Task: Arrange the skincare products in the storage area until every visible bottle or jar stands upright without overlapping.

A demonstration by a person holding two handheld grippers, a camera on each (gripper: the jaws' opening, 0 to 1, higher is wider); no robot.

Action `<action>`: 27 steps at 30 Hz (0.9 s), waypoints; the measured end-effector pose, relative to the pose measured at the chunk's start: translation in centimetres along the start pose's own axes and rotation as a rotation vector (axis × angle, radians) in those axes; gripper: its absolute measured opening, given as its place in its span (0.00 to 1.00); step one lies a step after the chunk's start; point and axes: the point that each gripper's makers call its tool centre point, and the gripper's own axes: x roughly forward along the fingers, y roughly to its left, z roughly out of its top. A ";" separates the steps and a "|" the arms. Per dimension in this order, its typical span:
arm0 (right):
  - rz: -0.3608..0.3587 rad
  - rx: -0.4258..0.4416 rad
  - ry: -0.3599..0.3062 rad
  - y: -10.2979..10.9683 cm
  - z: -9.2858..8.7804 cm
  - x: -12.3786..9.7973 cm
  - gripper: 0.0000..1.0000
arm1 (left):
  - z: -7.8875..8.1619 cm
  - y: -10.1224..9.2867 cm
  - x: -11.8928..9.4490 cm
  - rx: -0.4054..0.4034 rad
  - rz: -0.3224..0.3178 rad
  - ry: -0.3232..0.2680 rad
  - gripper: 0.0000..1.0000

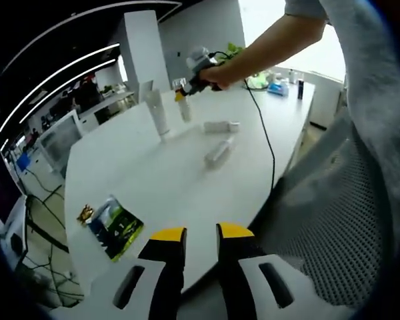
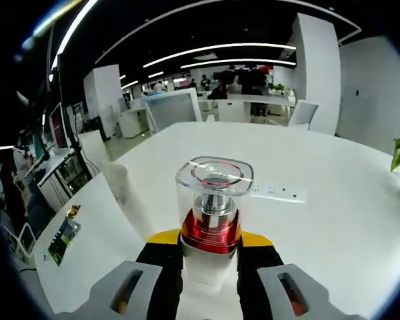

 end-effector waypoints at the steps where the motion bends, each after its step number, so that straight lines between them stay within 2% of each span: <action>1: 0.000 0.000 0.001 0.0 0.0 0.0 0.24 | -0.1 0.0 0.0 0.007 -0.001 0.007 0.12; 27: -0.019 -0.034 0.011 -1.0 -0.7 2.7 0.24 | -1.0 0.0 0.3 0.014 -0.001 0.054 0.14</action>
